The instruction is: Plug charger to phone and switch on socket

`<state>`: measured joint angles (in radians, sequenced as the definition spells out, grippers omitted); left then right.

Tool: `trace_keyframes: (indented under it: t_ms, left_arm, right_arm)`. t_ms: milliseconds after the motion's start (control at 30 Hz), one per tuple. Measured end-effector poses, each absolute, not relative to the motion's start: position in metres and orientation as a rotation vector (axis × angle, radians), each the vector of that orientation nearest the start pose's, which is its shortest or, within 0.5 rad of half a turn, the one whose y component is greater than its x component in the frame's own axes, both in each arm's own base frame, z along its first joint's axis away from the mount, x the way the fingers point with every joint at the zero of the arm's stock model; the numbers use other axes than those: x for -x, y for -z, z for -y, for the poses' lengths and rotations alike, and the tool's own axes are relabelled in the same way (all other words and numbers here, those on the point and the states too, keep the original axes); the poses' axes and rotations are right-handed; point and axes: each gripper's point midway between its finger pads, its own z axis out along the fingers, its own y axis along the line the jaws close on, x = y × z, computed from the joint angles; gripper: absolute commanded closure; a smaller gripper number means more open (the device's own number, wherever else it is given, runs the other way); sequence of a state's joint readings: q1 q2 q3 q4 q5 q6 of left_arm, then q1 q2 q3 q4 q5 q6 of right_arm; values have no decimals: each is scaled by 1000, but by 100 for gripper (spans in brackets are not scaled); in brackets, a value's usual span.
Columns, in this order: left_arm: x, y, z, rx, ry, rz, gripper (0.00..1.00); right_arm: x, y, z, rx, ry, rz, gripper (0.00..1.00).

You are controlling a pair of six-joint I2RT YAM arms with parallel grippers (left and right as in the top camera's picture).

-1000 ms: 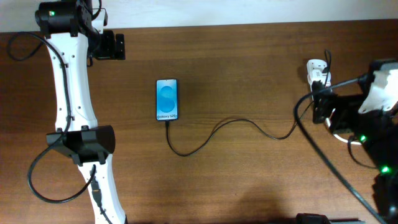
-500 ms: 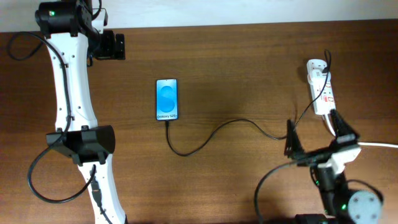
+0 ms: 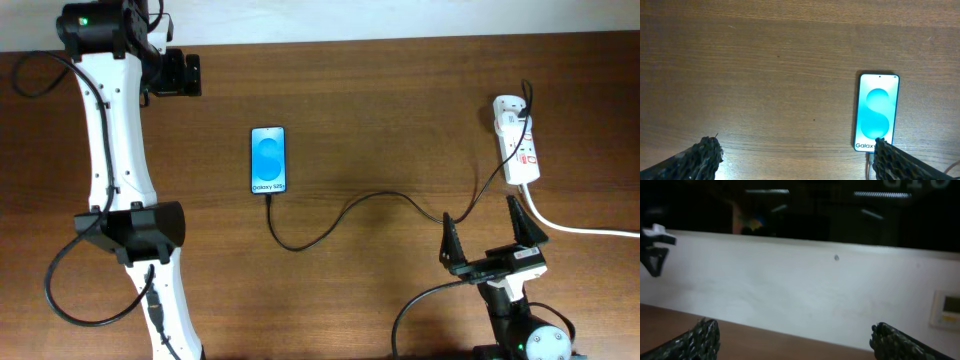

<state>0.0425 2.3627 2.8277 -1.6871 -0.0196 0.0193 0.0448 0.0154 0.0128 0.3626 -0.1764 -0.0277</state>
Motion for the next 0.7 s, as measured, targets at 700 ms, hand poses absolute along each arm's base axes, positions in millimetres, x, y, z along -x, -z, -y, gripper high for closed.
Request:
trace_keyframes:
  t_ms: [700]
  left_arm:
    - [-483, -231, -24, 37, -43, -2793, 1]
  right_arm:
    - [-245, -160, -28, 135, -90, -1632, 2]
